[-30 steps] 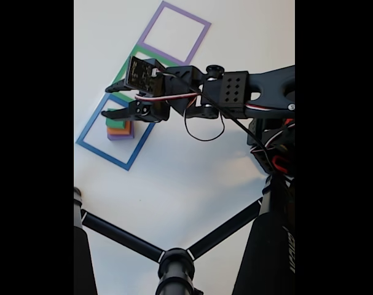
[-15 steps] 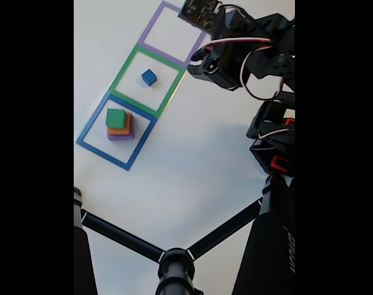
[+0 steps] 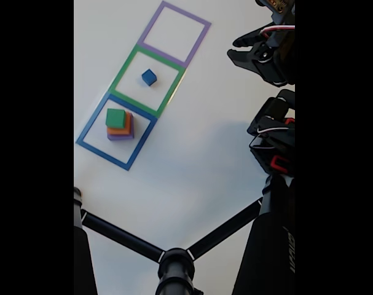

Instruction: Tower of hanoi

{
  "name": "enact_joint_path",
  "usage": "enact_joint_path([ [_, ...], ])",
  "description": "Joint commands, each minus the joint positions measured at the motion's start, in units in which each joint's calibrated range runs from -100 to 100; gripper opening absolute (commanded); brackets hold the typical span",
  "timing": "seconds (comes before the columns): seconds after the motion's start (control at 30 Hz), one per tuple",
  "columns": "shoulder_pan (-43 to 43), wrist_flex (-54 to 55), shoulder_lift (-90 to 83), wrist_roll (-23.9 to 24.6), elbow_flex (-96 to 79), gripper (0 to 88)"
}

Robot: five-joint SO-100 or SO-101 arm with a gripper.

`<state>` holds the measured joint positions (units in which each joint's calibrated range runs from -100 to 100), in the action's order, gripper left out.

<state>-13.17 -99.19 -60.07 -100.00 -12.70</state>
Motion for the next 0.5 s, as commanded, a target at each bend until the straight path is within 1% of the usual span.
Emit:
enact_joint_path([
  [0.0, -0.83, 0.49, 1.0, 0.0, -2.11, 4.5],
  [0.07, -1.31, 3.24, 0.76, 0.0, -6.39, 7.4],
  [0.13, -1.98, 8.67, -0.37, 0.0, -12.84, 15.3],
  [0.17, -2.37, 12.47, -1.01, 0.0, -16.93, 20.2],
  [0.23, -2.75, 21.46, -2.31, 0.0, -25.11, 25.3],
  [0.37, -3.13, 41.38, -3.19, 0.0, -41.3, 29.9],
  [0.47, -2.56, 57.9, -2.47, 0.0, -52.39, 31.7],
])
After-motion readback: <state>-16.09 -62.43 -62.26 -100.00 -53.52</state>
